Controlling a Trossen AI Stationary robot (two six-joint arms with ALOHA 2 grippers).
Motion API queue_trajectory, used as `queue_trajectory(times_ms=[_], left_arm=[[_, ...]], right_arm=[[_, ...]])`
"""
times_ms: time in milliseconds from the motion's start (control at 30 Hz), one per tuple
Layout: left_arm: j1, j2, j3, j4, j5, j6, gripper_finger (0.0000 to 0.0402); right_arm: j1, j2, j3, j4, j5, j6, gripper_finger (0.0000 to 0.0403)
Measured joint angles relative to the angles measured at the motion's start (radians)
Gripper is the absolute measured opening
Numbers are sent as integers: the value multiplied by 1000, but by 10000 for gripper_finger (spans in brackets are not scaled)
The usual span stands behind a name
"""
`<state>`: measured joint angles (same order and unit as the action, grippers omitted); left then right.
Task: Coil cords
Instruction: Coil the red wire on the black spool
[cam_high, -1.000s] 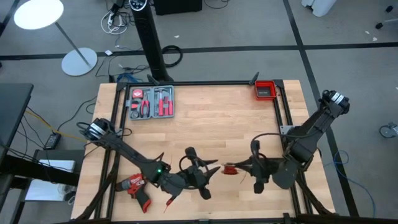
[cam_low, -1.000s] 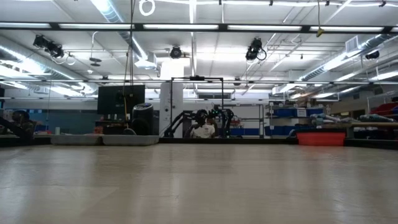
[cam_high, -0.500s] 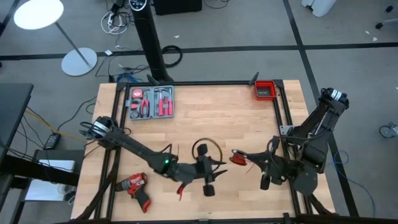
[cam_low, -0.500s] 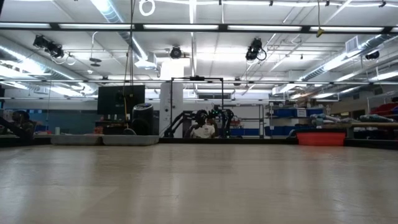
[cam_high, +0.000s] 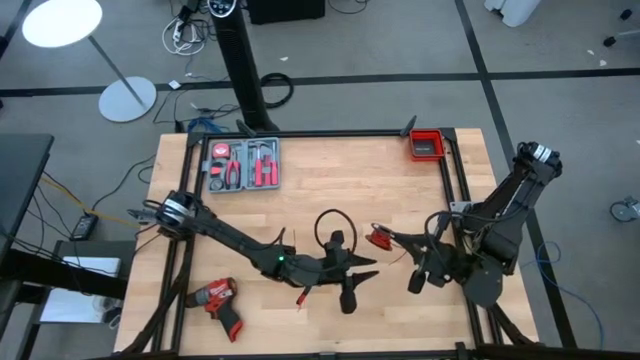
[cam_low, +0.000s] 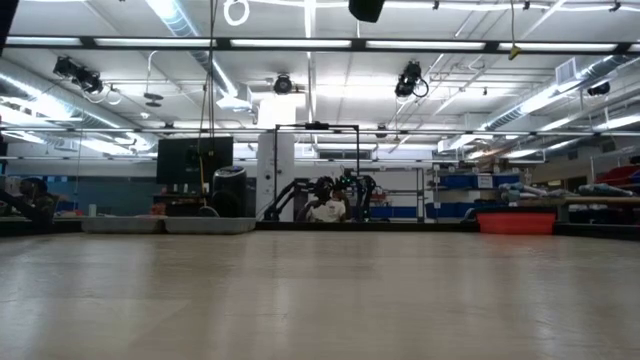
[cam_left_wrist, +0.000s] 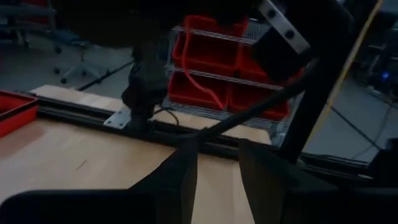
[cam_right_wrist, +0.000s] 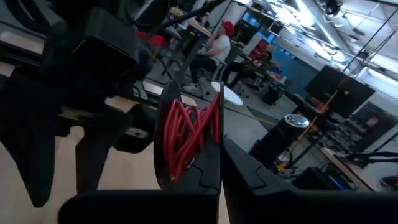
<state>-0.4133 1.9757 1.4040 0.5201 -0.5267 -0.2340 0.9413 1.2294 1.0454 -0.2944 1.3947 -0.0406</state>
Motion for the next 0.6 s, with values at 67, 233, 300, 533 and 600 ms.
queue_trajectory(times_ms=[67, 233, 300, 533, 600], left_arm=[[0, 4, 0, 26, -9, -2, 121], [4, 17, 0, 95, -28, -10, 122], [7, 17, 0, 99, -30, -11, 122], [10, 20, 0, 114, -28, -13, 122], [10, 20, 0, 116, -28, -13, 122]], right_arm=[[-2, 7, -1, 14, 7, -12, 0], [-22, 38, -2, 46, 7, -41, 0], [-32, 51, -2, 80, 7, -73, 0], [-62, 80, -2, 245, -3, -248, 0], [-71, 80, -2, 277, -19, -269, 0]])
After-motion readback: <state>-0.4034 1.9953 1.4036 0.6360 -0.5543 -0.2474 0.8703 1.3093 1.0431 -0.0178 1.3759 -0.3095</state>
